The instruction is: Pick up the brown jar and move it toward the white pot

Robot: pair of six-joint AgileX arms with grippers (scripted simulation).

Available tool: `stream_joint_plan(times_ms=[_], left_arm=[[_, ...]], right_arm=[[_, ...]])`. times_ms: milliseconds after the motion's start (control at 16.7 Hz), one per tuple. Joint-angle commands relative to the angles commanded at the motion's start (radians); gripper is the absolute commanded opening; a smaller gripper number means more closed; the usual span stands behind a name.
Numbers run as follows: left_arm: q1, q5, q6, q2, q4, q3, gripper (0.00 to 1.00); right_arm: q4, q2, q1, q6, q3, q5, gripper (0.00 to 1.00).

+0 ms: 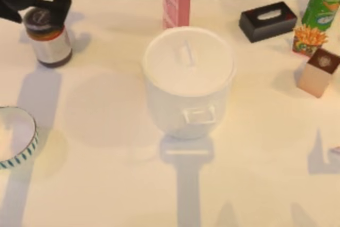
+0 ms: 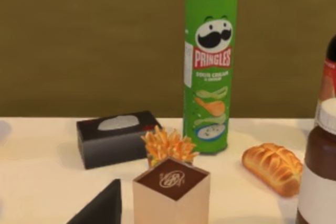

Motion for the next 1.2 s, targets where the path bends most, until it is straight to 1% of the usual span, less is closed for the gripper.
stream_joint_plan(times_ms=[180, 420, 1200], left_arm=[[-0.003, 0.0, -0.002, 0.051, 0.065, -0.013, 1.0], [-0.003, 0.0, -0.002, 0.062, 0.077, -0.016, 1.0], [-0.003, 0.0, -0.002, 0.062, 0.077, -0.016, 0.02]], right_arm=[[0.0, 0.0, 0.0, 0.0, 0.0, 0.0, 1.0], [0.0, 0.0, 0.0, 0.0, 0.0, 0.0, 1.0], [0.0, 0.0, 0.0, 0.0, 0.0, 0.0, 1.0]])
